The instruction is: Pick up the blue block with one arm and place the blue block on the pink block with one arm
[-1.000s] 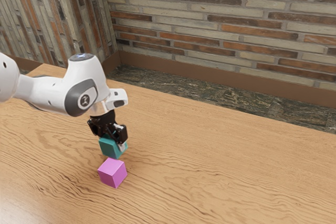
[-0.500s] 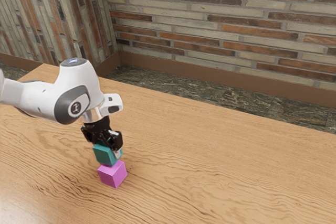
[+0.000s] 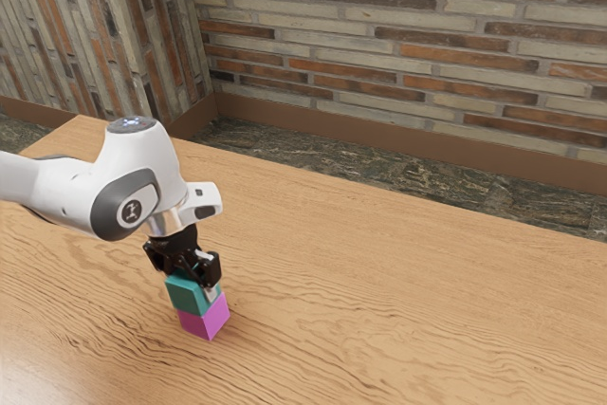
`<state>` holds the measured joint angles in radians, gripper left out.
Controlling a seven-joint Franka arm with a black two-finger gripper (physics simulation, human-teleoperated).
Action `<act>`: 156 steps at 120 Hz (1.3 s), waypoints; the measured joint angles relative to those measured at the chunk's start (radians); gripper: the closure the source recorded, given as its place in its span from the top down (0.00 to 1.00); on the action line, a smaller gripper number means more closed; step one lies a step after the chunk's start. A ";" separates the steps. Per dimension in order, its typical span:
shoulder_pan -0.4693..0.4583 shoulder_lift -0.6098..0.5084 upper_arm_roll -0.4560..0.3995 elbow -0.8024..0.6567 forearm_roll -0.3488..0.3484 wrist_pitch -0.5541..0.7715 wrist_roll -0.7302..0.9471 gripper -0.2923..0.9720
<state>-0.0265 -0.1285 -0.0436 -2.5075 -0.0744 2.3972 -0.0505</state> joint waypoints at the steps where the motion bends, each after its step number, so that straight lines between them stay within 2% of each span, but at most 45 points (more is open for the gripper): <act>1: 0.000 0.000 0.000 0.000 0.000 0.000 -0.001 0.52; 40: 0.001 0.042 0.004 0.038 0.000 0.003 -0.018 0.52; 89: 0.002 0.037 0.007 0.038 0.054 -0.002 -0.026 0.52; 148: 0.002 0.038 0.005 0.029 0.053 0.000 -0.034 0.52; 156: 0.002 0.039 0.005 0.030 0.049 0.001 -0.032 0.57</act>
<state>-0.0247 -0.0895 -0.0384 -2.4779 -0.0252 2.3981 -0.0827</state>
